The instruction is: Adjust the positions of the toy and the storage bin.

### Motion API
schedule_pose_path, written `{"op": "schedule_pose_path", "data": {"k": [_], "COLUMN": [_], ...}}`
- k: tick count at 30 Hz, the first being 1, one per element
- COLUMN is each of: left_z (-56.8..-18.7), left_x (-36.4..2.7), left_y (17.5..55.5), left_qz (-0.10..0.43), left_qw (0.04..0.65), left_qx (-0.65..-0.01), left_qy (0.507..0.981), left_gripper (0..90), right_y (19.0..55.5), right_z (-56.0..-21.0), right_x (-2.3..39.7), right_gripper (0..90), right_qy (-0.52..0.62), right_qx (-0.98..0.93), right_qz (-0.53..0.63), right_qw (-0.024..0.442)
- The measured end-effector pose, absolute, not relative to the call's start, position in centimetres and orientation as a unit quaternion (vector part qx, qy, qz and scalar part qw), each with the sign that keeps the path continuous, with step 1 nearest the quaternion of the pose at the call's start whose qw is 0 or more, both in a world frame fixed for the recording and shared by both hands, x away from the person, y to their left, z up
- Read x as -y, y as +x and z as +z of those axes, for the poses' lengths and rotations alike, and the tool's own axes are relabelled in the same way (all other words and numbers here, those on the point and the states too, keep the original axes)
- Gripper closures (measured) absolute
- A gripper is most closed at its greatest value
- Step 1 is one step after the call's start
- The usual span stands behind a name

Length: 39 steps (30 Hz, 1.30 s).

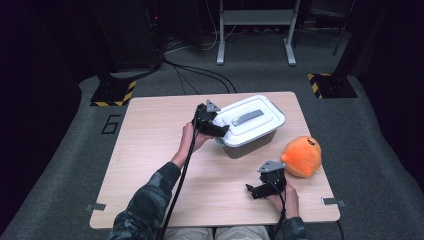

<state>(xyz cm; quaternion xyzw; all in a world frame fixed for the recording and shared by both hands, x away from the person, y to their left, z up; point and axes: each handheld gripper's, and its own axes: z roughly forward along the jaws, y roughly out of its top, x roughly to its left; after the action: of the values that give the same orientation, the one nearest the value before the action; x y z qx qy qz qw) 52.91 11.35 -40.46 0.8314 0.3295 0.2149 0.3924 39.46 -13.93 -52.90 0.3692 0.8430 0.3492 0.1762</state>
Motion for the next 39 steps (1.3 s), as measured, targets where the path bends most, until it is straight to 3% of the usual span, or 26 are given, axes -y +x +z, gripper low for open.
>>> {"op": "schedule_pose_path", "data": {"k": [39], "left_z": [-40.9], "left_x": [-18.7], "left_y": [45.3], "left_qz": [0.222], "left_qw": [0.407], "left_qx": [-0.335], "left_qy": [0.820], "left_gripper": [16.6], "right_y": [39.6], "right_z": [-52.9], "right_x": [14.0], "right_gripper": [0.3], "right_qy": [0.378], "right_qx": [-0.840], "right_qz": [0.350], "right_qw": [0.171]}}
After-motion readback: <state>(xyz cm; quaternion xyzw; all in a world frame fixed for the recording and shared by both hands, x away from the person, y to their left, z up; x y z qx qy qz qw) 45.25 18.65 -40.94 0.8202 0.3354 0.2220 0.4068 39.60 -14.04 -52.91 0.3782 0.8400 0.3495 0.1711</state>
